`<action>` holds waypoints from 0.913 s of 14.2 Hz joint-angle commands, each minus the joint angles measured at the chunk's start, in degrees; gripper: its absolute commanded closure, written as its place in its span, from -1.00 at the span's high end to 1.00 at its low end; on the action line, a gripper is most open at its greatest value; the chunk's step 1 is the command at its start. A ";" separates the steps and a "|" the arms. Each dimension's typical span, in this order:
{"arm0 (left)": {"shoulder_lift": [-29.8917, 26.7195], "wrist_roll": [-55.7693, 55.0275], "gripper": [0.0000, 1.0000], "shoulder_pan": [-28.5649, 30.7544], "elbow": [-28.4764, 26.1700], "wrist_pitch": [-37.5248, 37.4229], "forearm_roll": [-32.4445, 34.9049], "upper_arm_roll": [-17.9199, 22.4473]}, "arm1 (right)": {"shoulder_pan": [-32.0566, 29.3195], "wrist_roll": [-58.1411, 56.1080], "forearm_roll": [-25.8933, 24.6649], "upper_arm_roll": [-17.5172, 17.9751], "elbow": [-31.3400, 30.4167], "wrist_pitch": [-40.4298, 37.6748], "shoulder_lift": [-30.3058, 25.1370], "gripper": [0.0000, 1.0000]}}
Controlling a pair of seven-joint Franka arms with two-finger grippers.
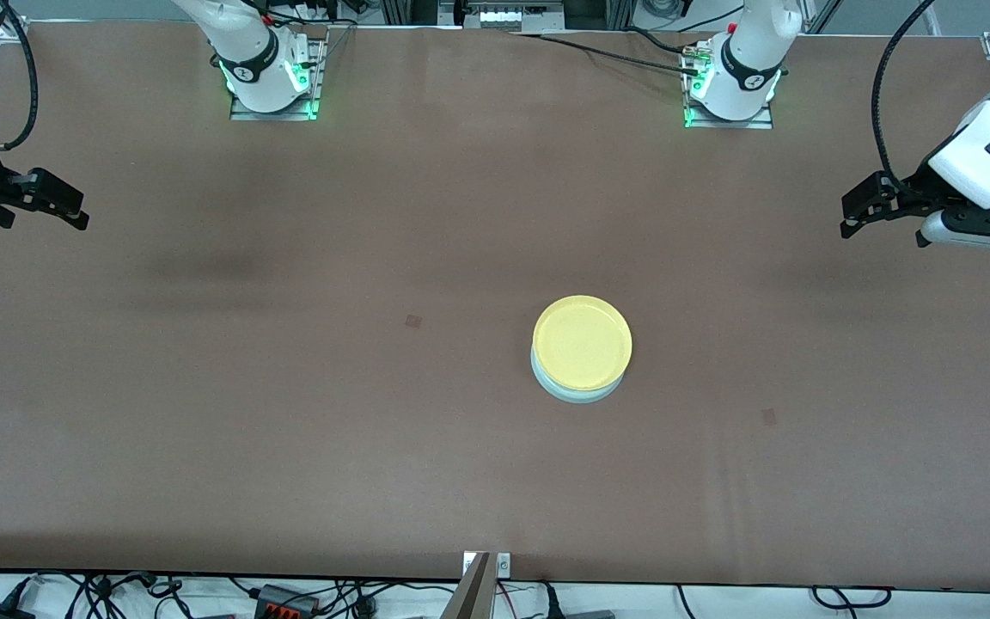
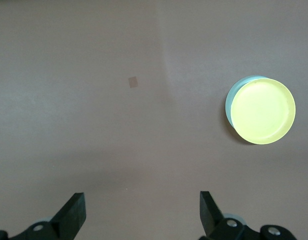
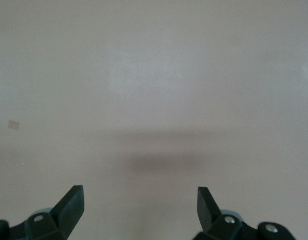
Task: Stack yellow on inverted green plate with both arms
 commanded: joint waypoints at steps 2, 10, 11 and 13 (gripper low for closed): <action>0.62 0.62 1.00 0.21 1.64 -0.81 -0.40 -0.36 | -0.22 1.11 -0.25 0.45 -0.84 -1.02 -1.10 1.00; 0.71 0.71 1.00 -0.23 1.90 -0.99 -0.40 -0.36 | -0.30 0.76 -0.25 0.45 -0.76 -2.16 -1.10 1.00; 0.71 0.71 1.00 -0.23 2.34 -0.99 -0.48 -0.36 | -0.22 0.58 -0.34 0.45 -0.67 -2.16 -1.01 1.00; 1.76 0.71 1.00 -0.49 2.86 -0.72 -0.40 -0.36 | -0.13 0.58 -0.42 0.62 -0.75 -2.34 -1.10 1.00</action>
